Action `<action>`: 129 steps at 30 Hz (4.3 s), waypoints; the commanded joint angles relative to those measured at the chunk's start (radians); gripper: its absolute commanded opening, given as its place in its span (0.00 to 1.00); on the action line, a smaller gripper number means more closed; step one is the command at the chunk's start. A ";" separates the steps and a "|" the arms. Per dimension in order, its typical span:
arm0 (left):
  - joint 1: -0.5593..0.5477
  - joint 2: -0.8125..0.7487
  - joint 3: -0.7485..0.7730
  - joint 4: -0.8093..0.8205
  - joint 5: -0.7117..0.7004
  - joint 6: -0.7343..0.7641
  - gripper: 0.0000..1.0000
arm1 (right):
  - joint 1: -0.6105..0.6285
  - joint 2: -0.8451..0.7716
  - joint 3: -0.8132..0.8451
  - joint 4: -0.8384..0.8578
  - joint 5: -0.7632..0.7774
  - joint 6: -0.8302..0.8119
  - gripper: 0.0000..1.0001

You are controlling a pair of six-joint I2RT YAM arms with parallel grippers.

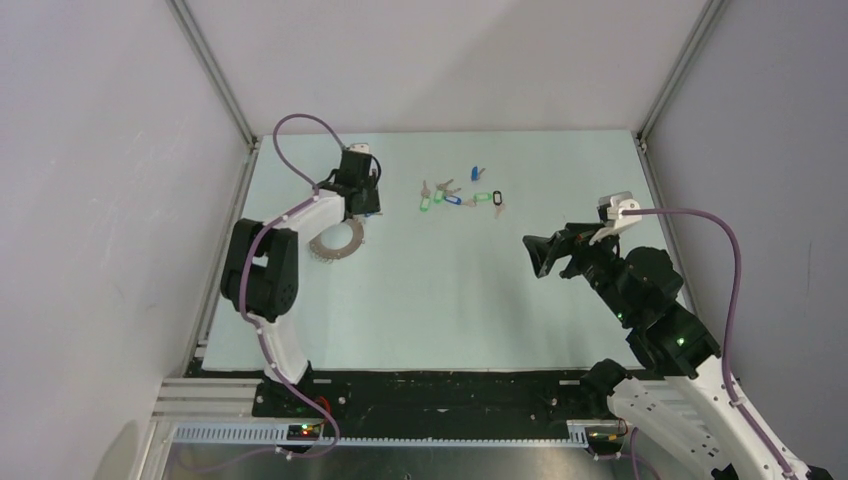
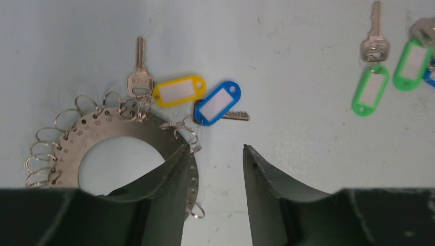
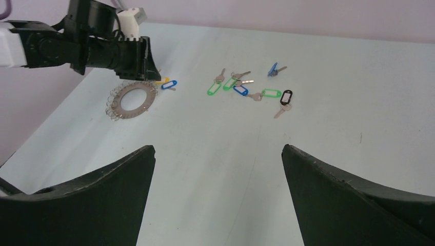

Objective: Remove the keys from the keyring

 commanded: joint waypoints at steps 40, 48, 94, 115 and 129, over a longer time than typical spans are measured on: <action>-0.131 -0.430 0.023 -0.238 0.385 0.101 0.00 | -0.007 0.108 0.005 0.131 -0.199 -0.021 0.98; -0.236 -0.599 -0.014 -0.238 0.573 0.157 0.00 | 0.002 0.205 0.003 0.172 -0.514 -0.143 0.92; -0.288 -0.885 -0.064 -0.256 0.451 -0.004 0.07 | 0.315 0.509 0.023 0.412 -0.232 -0.212 0.88; -0.279 -0.813 -0.570 -0.160 0.207 -0.274 0.79 | 0.290 0.973 0.081 0.066 0.023 0.313 0.78; -0.183 -0.917 -0.683 -0.075 0.310 -0.283 0.80 | 0.344 1.281 0.231 0.002 0.166 0.453 0.58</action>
